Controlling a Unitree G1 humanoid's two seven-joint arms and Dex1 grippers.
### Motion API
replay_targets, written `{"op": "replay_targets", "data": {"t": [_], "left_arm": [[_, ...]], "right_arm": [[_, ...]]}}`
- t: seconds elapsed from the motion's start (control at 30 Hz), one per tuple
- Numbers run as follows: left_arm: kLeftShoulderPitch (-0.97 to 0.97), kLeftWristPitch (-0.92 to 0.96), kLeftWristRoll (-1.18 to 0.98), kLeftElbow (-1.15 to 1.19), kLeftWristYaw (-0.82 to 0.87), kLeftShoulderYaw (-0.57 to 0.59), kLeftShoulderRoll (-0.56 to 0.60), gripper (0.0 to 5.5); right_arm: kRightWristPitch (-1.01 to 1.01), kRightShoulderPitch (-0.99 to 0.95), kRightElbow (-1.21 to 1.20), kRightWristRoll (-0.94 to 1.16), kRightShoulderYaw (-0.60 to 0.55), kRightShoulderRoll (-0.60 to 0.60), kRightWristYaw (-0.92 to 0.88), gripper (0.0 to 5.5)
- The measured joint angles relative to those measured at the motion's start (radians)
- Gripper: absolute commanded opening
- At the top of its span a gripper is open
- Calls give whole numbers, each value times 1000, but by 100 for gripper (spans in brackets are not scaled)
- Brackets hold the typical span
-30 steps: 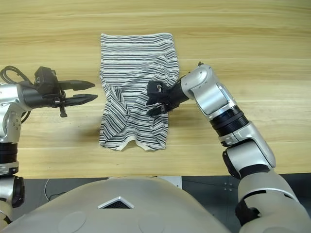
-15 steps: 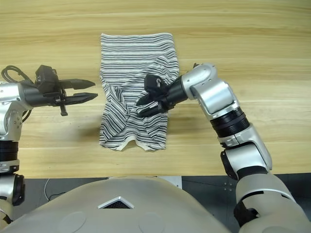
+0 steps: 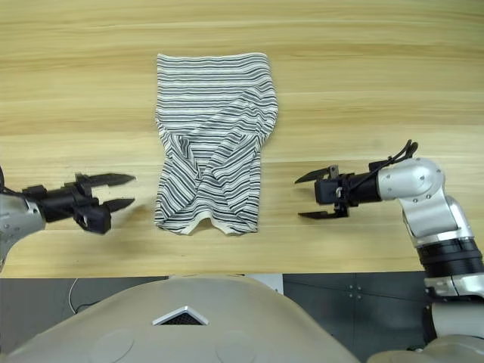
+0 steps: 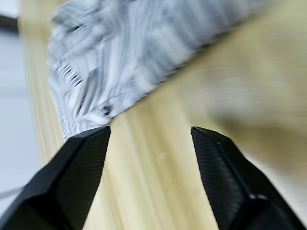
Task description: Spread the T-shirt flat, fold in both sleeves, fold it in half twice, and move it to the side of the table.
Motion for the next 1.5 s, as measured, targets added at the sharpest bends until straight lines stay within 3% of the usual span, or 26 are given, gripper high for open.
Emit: {"op": "replay_targets", "data": {"t": [0.17,0.37,0.53,1.27,1.5], "left_arm": [[-7,-72,158,-32,143,-6,-5,361],[-76,-151,360,-30,334,-65,-12,361],[-53,-152,364,-51,379,-130,-13,361],[-83,-76,310,-16,429,-218,14,361],[-98,-55,290,-19,423,-251,14,364]], "right_arm": [[-220,-9,21,-84,26,19,-90,443],[-581,-91,148,-307,69,128,-376,443],[-713,-144,225,-438,98,153,-543,443],[-712,-198,274,-368,281,165,-619,443],[-634,-177,233,-226,349,117,-497,301]]}}
